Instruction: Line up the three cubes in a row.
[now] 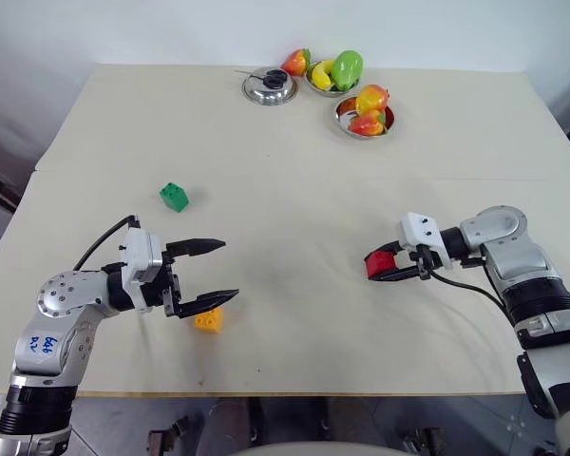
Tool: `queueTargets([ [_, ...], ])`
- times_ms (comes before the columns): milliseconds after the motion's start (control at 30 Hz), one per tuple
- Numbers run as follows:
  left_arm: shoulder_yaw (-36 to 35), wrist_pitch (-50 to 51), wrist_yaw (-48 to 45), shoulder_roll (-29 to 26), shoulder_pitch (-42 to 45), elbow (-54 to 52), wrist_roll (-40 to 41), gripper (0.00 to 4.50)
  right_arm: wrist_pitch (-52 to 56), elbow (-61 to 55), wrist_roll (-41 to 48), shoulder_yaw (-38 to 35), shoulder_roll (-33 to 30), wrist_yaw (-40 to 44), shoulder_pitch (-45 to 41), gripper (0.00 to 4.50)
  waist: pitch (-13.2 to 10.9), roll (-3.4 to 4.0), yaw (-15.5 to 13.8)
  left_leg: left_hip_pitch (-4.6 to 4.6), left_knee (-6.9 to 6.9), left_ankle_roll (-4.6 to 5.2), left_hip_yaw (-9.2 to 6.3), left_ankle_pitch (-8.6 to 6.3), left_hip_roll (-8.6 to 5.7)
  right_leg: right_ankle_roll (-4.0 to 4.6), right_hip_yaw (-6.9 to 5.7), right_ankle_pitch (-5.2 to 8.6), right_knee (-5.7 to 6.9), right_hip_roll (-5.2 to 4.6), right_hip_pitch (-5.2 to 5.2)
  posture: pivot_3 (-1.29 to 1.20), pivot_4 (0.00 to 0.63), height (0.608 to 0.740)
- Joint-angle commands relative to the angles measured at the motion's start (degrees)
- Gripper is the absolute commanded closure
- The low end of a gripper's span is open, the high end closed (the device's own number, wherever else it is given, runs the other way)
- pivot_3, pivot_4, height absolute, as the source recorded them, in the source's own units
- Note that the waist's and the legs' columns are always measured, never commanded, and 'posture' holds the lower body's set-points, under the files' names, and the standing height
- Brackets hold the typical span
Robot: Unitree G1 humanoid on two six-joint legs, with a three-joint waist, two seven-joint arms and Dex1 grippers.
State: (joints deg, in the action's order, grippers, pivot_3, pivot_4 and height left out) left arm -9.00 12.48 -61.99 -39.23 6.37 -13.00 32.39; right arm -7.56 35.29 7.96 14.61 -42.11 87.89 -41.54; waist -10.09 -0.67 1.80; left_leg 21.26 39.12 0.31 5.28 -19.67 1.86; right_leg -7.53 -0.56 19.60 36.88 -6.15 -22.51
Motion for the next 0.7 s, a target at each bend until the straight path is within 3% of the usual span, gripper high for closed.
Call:
queueTargets([
  [33,-2.34,-0.51,0.6,-0.62,-0.6,-1.79,0.69,0.0,-2.47,-2.66,2.73,-3.04,-0.73,2.94,1.25,1.43,0.0,0.0,-0.02,0.0,0.0,0.0,0.0,0.0,-0.01,0.0,0.0,0.0,0.0,-0.01,0.0,0.0,0.15,0.74],
  [167,-6.4,-2.02,1.94,-0.63,-2.33,1.12,0.2,0.0,-4.69,-8.39,8.75,-8.13,-2.12,4.3,4.25,0.07,0.0,0.0,-0.02,0.02,-0.01,0.0,-0.02,0.0,-0.02,0.0,-0.05,0.0,0.01,-0.05,0.0,0.0,0.15,0.74],
  [367,-20.39,-6.14,7.29,0.62,-9.94,10.79,0.27,0.0,7.05,-24.64,25.47,-18.45,-3.93,2.69,14.72,0.03,-0.01,0.0,-0.01,0.02,-0.06,-0.01,-0.07,-0.03,0.04,0.0,-0.25,0.0,0.0,-0.09,0.02,0.0,0.15,0.74],
  [467,-27.1,-7.7,9.76,1.07,-14.31,16.41,0.35,0.0,12.88,-31.52,30.84,-22.25,-2.28,-3.89,19.82,0.03,-0.01,-0.04,-0.02,-0.02,-0.07,0.07,-0.07,-0.1,0.01,0.01,-0.5,0.0,-0.06,-0.26,0.05,0.0,0.15,0.74],
  [567,-31.54,-9.8,13.37,2.43,-16.3,20.61,0.23,0.0,14.86,-36.41,32.73,-25.0,0.96,-10.19,23.45,0.03,-0.02,-0.06,-0.11,-0.03,-0.06,0.11,-0.08,-0.13,-0.03,0.01,-0.59,0.01,-0.23,-0.39,0.06,0.0,0.15,0.74],
  [700,-31.84,-10.95,16.29,5.32,-18.16,17.97,-0.01,0.0,13.59,-40.61,32.4,-27.26,4.67,-15.37,26.91,0.03,0.0,-0.08,-0.51,-0.03,-0.07,0.1,-0.14,-0.17,-0.09,0.02,-0.69,0.0,-0.25,-0.49,0.08,0.0,0.15,0.74],
])
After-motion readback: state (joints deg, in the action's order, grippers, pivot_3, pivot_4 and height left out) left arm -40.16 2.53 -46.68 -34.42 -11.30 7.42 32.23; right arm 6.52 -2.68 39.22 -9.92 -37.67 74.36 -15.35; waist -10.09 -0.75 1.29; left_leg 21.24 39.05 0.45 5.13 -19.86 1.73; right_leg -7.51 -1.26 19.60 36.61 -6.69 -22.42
